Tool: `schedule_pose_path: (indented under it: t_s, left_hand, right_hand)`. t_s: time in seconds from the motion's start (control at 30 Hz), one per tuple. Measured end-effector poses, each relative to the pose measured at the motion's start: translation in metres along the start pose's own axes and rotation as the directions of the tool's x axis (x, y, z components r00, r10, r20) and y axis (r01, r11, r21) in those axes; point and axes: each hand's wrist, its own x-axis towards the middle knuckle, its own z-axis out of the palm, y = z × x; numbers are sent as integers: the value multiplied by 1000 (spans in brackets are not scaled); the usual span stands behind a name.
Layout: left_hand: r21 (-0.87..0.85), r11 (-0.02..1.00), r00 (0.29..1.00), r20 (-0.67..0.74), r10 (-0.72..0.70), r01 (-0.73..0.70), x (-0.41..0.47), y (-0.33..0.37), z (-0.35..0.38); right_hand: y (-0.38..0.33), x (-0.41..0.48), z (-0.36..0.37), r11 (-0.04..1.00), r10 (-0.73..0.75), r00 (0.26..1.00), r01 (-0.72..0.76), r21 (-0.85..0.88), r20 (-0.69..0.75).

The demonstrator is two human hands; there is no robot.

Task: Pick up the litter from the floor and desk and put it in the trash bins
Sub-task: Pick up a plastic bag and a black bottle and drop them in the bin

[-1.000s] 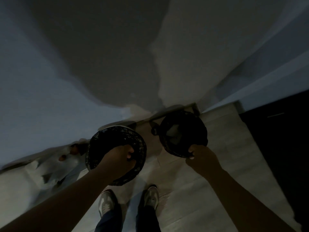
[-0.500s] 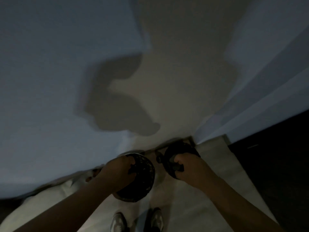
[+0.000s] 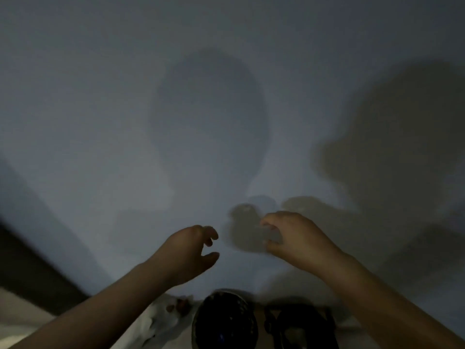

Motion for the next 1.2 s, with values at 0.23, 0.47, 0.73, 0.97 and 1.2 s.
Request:
schedule_pose_path:
  t_s: [0.23, 0.47, 0.73, 0.97, 1.2]
  left_hand:
    - [-3, 975, 942, -260, -213, 220, -91, 22, -48]
    - [-5, 895, 758, -529, -382, 447, -216, 5, -121]
    - [-58, 773, 457, -778, -432, 632, -420, -16, -205]
    - [-14, 540, 277, -848, -453, 841, -631, -36, -242]
    - [-101, 382, 111, -862, -495, 919, -788, -54, -251]
  right_hand:
    - [-72, 6, -60, 936, -348, 937, 348, -52, 8]
    - [-210, 10, -91, 765, -643, 762, 635, -108, -76]
    - [-429, -48, -114, 539, -827, 513, 840, -65, -229]
    - [-630, -131, -83, 366, -894, 331, 928, -66, -301]
    - [-780, -195, -41, 216, -939, 202, 976, -21, -277]
